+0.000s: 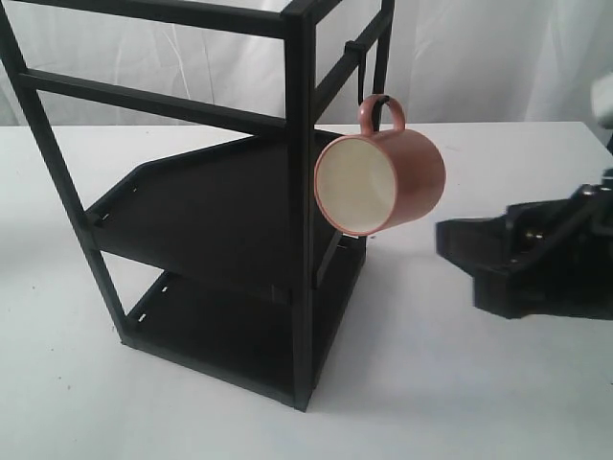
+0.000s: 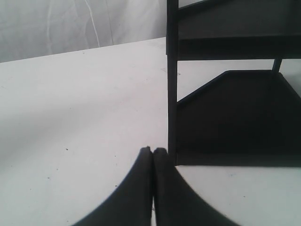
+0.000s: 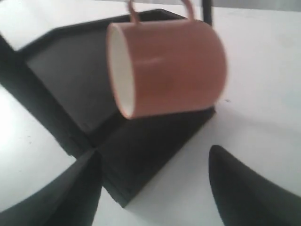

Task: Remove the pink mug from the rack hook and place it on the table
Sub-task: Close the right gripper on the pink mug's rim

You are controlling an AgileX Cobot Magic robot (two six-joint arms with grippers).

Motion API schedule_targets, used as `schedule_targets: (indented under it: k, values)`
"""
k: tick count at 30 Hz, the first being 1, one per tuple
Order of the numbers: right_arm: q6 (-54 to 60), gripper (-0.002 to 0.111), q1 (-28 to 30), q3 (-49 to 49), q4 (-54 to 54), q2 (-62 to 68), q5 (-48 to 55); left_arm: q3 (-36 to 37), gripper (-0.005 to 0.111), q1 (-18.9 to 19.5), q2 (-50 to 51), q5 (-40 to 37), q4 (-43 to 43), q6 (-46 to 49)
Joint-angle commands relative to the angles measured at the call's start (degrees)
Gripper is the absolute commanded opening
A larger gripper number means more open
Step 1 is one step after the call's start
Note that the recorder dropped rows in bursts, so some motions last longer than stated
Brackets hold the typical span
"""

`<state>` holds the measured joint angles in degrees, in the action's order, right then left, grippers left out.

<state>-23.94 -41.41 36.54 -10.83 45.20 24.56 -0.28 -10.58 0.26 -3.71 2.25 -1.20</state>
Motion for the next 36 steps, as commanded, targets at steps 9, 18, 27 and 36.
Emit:
schedule_targets:
  k: [9, 18, 27, 36]
  values:
    - [-1.35, 0.062, -4.26, 9.12, -4.62, 17.59, -6.81, 0.28, 0.0, 0.27, -0.26, -0.23, 0.63, -0.08]
    - [-18.21, 0.062, -4.26, 12.33, -21.77, 20.46, 3.93, 0.28, 0.0, 0.27, -0.26, -0.23, 0.63, -0.08]
    - [-31.23, 0.062, -4.26, 12.33, -32.44, 21.73, 3.76, 0.28, 0.0, 0.27, -0.26, -0.23, 0.63, -0.08]
    - [-41.65, 0.062, -4.26, 12.33, -42.85, 24.19, 6.61, 0.28, 0.0, 0.27, -0.26, -0.23, 0.63, -0.08]
